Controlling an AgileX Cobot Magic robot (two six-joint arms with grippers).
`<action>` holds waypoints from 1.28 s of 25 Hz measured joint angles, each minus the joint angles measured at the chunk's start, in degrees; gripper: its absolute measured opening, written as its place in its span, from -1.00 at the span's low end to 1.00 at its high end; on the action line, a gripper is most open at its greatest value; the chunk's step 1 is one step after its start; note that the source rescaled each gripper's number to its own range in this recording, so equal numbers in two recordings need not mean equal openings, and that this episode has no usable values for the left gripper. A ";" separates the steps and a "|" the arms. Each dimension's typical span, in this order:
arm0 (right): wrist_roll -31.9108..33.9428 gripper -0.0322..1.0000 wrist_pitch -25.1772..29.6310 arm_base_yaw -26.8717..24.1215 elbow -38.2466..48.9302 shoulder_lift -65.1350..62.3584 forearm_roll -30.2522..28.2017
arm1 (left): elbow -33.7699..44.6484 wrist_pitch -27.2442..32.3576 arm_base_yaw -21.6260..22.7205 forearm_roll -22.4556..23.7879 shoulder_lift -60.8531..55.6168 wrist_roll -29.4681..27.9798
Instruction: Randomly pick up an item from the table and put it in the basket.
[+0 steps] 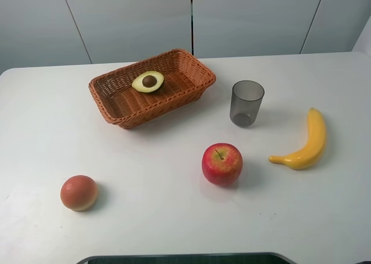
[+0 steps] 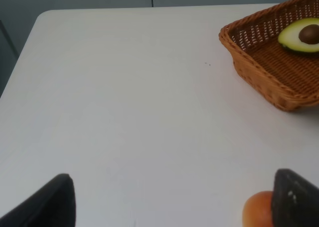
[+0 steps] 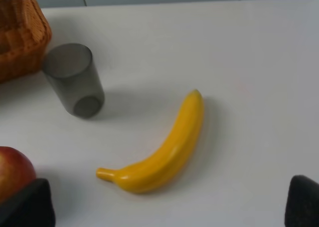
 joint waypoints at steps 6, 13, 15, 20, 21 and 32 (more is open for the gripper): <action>-0.87 0.99 -0.09 0.00 0.00 -2.23 0.33 | 0.00 0.00 0.00 0.00 0.00 0.00; -0.98 0.99 -0.09 0.00 0.00 -2.23 0.32 | 0.00 0.00 0.00 0.00 0.00 0.00; -1.14 0.99 -0.09 0.00 0.00 -2.23 0.32 | 0.00 0.00 0.00 0.00 0.00 0.00; -1.14 0.99 -0.09 0.00 0.00 -2.23 0.32 | 0.00 0.00 0.00 0.00 0.00 0.00; -1.14 0.99 -0.09 0.00 0.00 -2.23 0.32 | 0.00 0.00 0.00 0.00 0.00 0.00; -3.38 0.99 -0.09 -9.27 0.00 -2.23 1.07 | 0.00 0.00 0.00 0.00 0.00 0.00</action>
